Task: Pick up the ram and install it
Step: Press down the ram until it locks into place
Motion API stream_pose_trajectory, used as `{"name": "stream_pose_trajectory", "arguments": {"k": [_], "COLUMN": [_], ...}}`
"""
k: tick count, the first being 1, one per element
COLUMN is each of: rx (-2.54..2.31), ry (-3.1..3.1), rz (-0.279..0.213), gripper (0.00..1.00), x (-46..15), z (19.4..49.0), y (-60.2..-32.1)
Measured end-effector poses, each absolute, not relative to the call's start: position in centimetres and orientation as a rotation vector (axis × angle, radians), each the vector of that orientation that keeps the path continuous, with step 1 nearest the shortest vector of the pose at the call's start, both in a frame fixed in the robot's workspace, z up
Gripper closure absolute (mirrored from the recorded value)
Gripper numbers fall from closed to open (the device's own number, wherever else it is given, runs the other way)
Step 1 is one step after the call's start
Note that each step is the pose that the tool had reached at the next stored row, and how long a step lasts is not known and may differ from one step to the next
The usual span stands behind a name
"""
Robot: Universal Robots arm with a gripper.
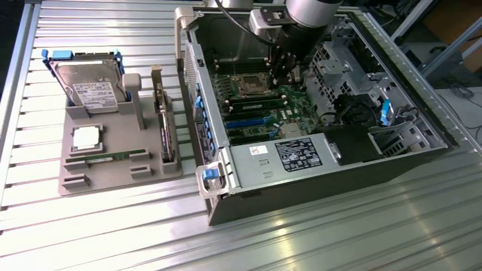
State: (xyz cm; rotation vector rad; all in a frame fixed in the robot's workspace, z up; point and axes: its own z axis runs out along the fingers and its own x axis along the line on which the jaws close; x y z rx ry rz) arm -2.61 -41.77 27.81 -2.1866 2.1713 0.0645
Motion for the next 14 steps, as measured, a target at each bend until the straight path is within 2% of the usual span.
{"name": "stream_pose_trajectory", "arguments": {"k": [14], "rx": [-1.816], "ry": [2.482], "rz": [0.049], "gripper": [0.89], "x": [-2.61], "z": [27.79], "y": [-41.77]}}
